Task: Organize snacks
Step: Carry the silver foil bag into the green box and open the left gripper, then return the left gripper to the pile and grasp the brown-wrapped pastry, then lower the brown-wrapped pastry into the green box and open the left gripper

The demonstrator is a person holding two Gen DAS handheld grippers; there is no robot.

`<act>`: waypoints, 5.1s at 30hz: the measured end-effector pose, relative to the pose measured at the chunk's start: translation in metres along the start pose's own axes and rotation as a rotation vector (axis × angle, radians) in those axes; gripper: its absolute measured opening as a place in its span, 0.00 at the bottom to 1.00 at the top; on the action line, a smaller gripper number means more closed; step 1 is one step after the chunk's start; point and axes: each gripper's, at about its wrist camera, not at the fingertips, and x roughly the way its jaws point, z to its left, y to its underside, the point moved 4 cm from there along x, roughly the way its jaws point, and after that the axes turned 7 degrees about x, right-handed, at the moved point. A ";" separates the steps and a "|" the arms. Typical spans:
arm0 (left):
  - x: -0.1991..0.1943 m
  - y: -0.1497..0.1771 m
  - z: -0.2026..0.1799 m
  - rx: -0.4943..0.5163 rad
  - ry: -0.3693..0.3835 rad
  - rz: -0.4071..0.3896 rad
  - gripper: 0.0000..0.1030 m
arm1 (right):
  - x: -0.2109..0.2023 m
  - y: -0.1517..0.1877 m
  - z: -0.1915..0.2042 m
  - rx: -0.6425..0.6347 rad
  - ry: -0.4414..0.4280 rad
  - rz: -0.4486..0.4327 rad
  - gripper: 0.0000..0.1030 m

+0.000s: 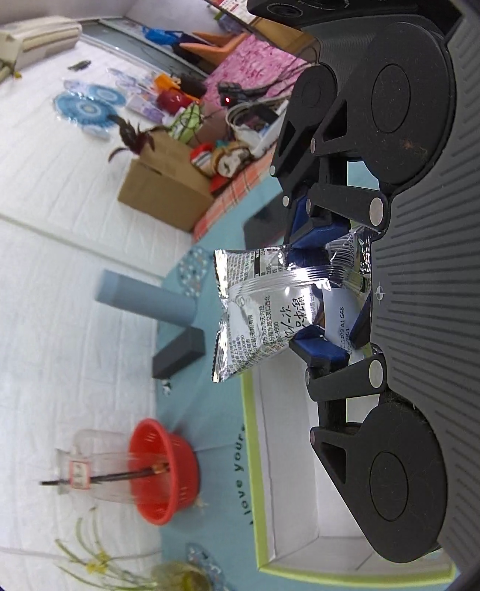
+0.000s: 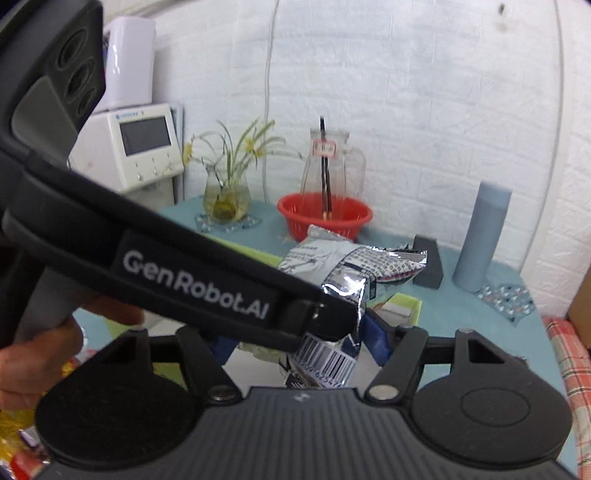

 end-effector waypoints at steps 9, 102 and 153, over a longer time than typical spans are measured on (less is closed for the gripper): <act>-0.031 0.010 0.017 -0.024 -0.025 -0.089 0.66 | -0.032 0.004 -0.001 0.017 0.012 -0.106 0.90; -0.205 0.242 0.078 -0.523 0.041 -0.096 0.67 | -0.066 0.118 0.172 -0.014 -0.345 0.204 0.99; -0.159 0.067 0.072 -0.196 -0.069 -0.190 0.29 | -0.037 0.002 0.124 -0.095 -0.139 -0.033 0.85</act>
